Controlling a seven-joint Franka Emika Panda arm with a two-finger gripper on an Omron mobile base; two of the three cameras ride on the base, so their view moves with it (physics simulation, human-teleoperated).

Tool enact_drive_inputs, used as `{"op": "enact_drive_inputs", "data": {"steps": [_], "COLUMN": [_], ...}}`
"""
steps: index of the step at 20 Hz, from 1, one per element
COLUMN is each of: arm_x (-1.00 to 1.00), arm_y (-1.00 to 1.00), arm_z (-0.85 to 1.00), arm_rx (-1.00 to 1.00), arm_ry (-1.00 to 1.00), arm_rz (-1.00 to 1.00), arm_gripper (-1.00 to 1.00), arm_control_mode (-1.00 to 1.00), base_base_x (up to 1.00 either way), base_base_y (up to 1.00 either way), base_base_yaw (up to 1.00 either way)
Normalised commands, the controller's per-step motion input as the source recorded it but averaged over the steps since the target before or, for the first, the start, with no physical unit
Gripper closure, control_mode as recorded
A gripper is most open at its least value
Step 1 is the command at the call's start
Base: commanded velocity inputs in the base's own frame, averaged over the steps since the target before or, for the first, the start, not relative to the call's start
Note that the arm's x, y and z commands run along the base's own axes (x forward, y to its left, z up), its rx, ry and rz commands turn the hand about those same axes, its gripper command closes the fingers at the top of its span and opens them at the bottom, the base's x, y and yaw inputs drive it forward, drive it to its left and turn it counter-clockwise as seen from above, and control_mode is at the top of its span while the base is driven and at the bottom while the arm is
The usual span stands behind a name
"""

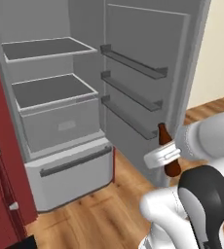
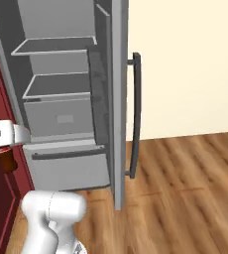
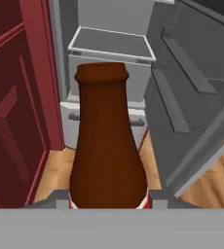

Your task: Open the fridge, grab two sodas, and place both sodas inside the bowl with ice on the dining counter.

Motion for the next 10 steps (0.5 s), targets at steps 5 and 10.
{"op": "enact_drive_inputs", "data": {"steps": [5,10], "arm_x": [0.00,0.00], "arm_y": [0.00,0.00], "arm_z": [0.00,0.00], "arm_rx": [0.00,0.00], "arm_ry": [0.00,0.00], "arm_rz": [0.00,0.00], "arm_gripper": [1.00,1.00], "arm_control_mode": [1.00,1.00], "base_base_x": [-0.52,-0.09], "base_base_y": [-0.15,-0.32], "base_base_yaw": [-0.54,-0.55]}}
